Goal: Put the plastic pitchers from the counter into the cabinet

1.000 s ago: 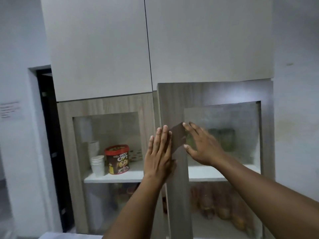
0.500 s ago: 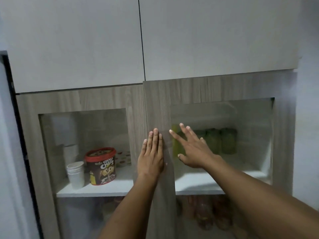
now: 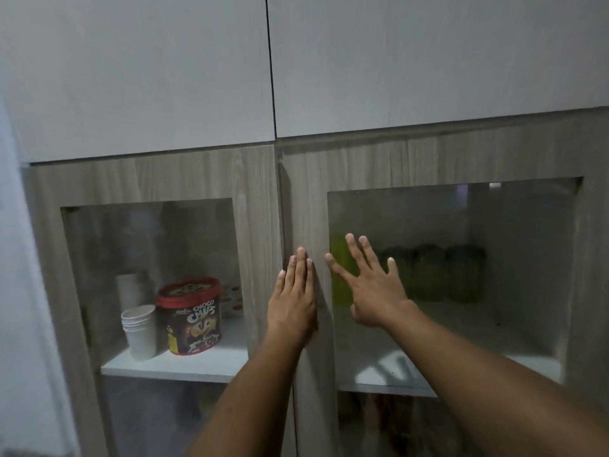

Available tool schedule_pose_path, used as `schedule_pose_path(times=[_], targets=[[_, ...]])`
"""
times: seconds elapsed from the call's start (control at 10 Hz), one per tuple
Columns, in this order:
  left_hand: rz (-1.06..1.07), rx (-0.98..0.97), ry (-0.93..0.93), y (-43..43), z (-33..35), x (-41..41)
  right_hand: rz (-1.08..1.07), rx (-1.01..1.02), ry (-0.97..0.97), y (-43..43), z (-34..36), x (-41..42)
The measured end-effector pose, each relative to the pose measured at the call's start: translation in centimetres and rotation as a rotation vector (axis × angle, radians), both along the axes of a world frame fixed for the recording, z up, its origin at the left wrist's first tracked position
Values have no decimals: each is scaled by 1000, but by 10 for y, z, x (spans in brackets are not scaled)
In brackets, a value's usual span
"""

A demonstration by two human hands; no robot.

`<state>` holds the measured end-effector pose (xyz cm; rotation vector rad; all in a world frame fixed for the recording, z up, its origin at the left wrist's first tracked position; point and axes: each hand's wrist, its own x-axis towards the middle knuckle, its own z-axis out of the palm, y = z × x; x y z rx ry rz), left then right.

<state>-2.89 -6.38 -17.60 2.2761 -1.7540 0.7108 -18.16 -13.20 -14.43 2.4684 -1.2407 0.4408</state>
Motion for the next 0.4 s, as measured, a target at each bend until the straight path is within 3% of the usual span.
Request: schedule_pose_path(times=[0.4], targets=[[-153, 146, 122, 40, 41, -15, 20, 311, -180, 33, 41, -29]])
